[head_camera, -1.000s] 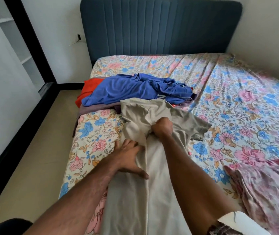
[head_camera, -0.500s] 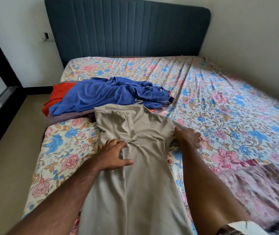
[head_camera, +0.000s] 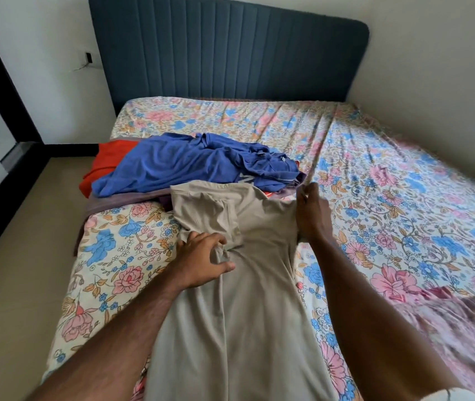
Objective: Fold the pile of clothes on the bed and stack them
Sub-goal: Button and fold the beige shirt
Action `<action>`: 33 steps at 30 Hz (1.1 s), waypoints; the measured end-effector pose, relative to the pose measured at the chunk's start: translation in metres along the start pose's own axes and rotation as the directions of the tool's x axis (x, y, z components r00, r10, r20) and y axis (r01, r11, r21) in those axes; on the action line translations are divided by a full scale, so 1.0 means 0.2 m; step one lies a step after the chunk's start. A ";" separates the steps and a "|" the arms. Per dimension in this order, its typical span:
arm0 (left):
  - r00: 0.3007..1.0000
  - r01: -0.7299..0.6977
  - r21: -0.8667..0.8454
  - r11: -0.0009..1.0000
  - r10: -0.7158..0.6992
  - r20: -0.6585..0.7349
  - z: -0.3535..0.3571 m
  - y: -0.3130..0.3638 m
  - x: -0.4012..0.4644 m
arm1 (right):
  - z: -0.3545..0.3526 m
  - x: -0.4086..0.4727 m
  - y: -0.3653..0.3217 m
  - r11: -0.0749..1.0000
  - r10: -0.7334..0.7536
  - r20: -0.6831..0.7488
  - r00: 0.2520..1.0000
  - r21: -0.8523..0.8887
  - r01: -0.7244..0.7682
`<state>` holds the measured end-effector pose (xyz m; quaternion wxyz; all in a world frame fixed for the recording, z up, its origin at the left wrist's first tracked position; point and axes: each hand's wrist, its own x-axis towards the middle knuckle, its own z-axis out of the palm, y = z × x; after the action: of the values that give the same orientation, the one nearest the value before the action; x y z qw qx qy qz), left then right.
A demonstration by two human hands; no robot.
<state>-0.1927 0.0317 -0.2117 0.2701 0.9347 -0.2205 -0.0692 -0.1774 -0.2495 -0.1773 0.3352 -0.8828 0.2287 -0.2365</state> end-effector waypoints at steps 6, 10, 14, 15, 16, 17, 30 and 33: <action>0.975 0.124 -0.532 0.838 -0.202 -0.090 -0.02 -0.04 -0.01 | 0.32 -0.10 -0.57 0.883 -0.155 0.224 0.962 -0.405 0.237; 0.929 0.281 -0.766 0.578 -0.363 0.067 -0.06 -0.07 -0.06 | 0.64 -0.30 -0.86 0.818 -0.207 0.416 0.885 -0.422 0.390; 0.909 0.334 -0.837 0.433 -0.383 0.165 -0.10 -0.10 -0.11 | 0.79 -0.46 -0.92 0.834 -0.204 0.630 0.749 -0.290 0.470; 0.903 0.346 -0.854 0.388 -0.384 0.192 -0.09 -0.11 -0.11 | 0.77 -0.49 -0.91 0.868 -0.229 0.621 0.750 -0.219 0.446; 0.890 0.370 -0.865 0.340 -0.396 0.225 -0.09 -0.11 -0.11 | 0.73 -0.52 -0.88 0.910 -0.237 0.586 0.775 -0.146 0.389; 0.873 0.394 -0.867 0.304 -0.418 0.250 -0.09 -0.11 -0.10 | 0.67 -0.55 -0.84 0.940 -0.232 0.543 0.807 -0.087 0.329; 0.860 0.432 -0.722 0.541 -0.487 0.150 0.09 0.06 -0.18 | -0.15 -1.36 -0.07 0.972 0.035 0.496 0.867 -0.218 0.085; 0.838 0.517 -0.656 0.549 -0.481 0.257 0.11 0.13 -0.25 | -0.18 -1.44 -0.08 0.932 0.021 0.484 0.875 -0.327 0.158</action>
<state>-0.2522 0.0241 -0.2153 0.5685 0.7806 0.0912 -0.2433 -0.4205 -0.0941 -0.2191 0.2068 -0.9672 0.1455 0.0230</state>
